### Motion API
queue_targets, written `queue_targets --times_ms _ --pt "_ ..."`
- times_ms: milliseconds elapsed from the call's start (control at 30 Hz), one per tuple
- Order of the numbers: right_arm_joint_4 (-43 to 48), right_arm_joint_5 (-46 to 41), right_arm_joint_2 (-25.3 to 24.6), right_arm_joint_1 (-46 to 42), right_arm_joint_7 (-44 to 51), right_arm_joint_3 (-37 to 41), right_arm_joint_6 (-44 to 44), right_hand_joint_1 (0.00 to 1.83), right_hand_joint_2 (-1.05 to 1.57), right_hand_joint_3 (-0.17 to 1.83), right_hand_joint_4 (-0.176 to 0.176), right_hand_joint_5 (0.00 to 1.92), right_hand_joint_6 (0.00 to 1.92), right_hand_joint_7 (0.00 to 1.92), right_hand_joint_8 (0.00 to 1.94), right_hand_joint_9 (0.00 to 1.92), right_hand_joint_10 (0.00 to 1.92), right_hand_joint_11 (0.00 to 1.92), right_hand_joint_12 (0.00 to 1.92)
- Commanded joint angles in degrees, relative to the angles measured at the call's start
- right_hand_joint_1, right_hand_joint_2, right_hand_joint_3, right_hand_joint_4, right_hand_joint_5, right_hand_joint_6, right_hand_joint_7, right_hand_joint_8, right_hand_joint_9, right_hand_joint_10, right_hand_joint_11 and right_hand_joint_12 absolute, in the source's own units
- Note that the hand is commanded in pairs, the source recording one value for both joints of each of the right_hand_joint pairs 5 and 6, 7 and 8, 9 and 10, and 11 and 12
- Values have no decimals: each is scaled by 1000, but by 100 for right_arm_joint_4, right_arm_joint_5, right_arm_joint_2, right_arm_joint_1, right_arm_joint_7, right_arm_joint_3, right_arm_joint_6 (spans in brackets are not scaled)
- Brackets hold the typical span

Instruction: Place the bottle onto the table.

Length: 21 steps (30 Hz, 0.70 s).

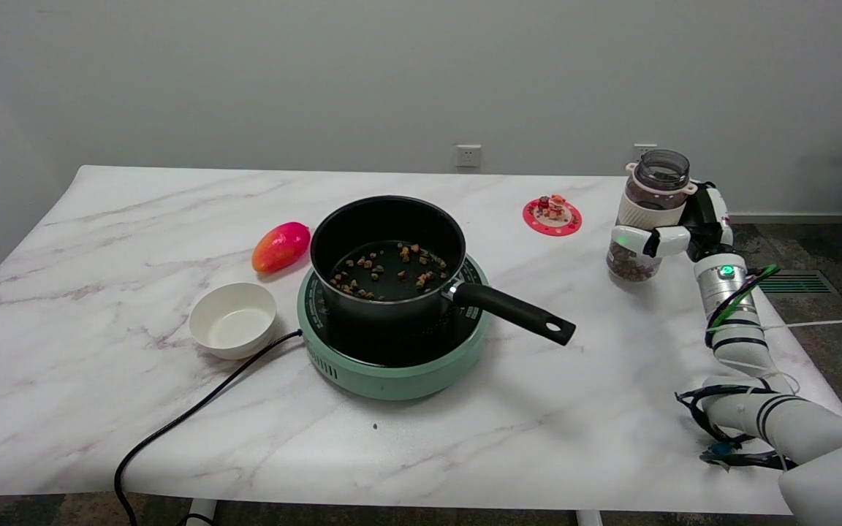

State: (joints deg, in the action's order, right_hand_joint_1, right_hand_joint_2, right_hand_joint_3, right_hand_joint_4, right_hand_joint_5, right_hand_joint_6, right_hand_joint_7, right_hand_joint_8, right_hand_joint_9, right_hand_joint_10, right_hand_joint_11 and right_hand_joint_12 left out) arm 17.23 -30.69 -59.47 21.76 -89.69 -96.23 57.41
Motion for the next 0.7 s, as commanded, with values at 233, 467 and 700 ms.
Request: queue_targets --times_ms 233,467,700 --pt "-199 -601 -306 -197 10 -24 273 1527 730 903 0 1687 1687 1621 1621 1421 1421 1193 1193" --pt "-207 -601 -306 -245 3 -17 273 1529 721 908 0 1685 1685 1616 1616 1415 1415 1189 1189" --pt "-176 -601 -306 -269 -78 -32 304 1503 18 1576 0 1290 1290 1509 1509 1316 1316 1072 1072"
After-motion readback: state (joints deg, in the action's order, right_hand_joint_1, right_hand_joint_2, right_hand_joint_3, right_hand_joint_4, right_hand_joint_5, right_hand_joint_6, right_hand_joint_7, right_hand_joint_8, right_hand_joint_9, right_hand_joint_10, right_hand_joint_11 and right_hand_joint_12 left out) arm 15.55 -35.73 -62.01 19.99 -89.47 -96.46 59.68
